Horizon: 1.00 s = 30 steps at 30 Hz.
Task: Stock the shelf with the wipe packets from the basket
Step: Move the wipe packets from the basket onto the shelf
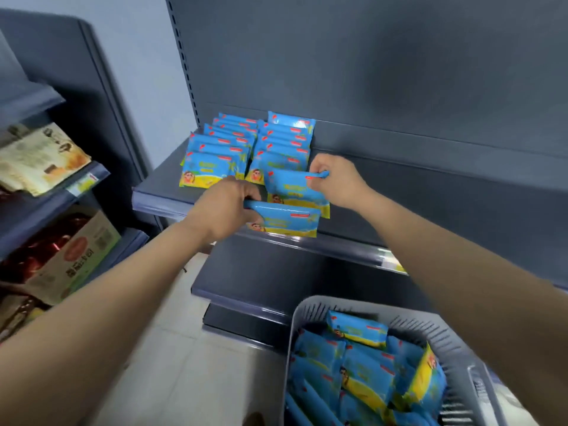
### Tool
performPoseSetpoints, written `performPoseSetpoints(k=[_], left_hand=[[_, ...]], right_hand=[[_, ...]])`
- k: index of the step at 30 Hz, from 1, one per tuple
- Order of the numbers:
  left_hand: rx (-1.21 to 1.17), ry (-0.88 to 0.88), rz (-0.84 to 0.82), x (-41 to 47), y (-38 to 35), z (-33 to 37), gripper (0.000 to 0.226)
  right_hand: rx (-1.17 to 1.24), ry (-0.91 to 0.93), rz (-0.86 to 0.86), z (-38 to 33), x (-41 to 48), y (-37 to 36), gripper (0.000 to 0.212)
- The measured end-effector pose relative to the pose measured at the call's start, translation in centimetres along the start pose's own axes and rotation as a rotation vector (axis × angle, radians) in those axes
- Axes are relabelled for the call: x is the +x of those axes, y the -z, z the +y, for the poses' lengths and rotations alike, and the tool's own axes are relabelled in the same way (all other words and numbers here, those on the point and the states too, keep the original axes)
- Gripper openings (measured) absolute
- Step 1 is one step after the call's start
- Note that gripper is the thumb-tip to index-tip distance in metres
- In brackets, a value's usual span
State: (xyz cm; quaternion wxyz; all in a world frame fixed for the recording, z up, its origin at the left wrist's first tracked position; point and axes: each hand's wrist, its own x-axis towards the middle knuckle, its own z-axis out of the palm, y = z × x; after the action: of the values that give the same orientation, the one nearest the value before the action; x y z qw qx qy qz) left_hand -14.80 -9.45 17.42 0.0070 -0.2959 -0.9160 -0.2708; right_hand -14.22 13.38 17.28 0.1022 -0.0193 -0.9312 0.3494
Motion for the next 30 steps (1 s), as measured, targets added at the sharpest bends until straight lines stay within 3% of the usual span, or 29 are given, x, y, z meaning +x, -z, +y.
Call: performPoseSetpoints(k=[7, 16, 22, 26, 30], left_hand=[[-0.028, 0.103, 0.036, 3.9, 2.3, -5.9, 0.02], [-0.018, 0.052, -0.04, 9.8, 0.1, -9.0, 0.021], [0.106, -0.02, -0.003, 12.7, -1.5, -9.6, 0.024], [0.247, -0.067, 0.013, 14.4, -2.4, -9.6, 0.048], [0.368, -0.064, 0.023, 15.2, -3.0, -9.3, 0.057]], right_hand=[[-0.018, -0.032, -0.029, 0.6, 6.9, -4.9, 0.01], [0.001, -0.126, 0.087, 1.7, 11.0, -5.6, 0.012], [0.118, -0.151, 0.049, 2.4, 10.9, -4.8, 0.006], [-0.01, -0.112, 0.111, 2.3, 9.9, -3.9, 0.025], [-0.083, -0.097, 0.202, 1.5, 8.6, -2.8, 0.026]])
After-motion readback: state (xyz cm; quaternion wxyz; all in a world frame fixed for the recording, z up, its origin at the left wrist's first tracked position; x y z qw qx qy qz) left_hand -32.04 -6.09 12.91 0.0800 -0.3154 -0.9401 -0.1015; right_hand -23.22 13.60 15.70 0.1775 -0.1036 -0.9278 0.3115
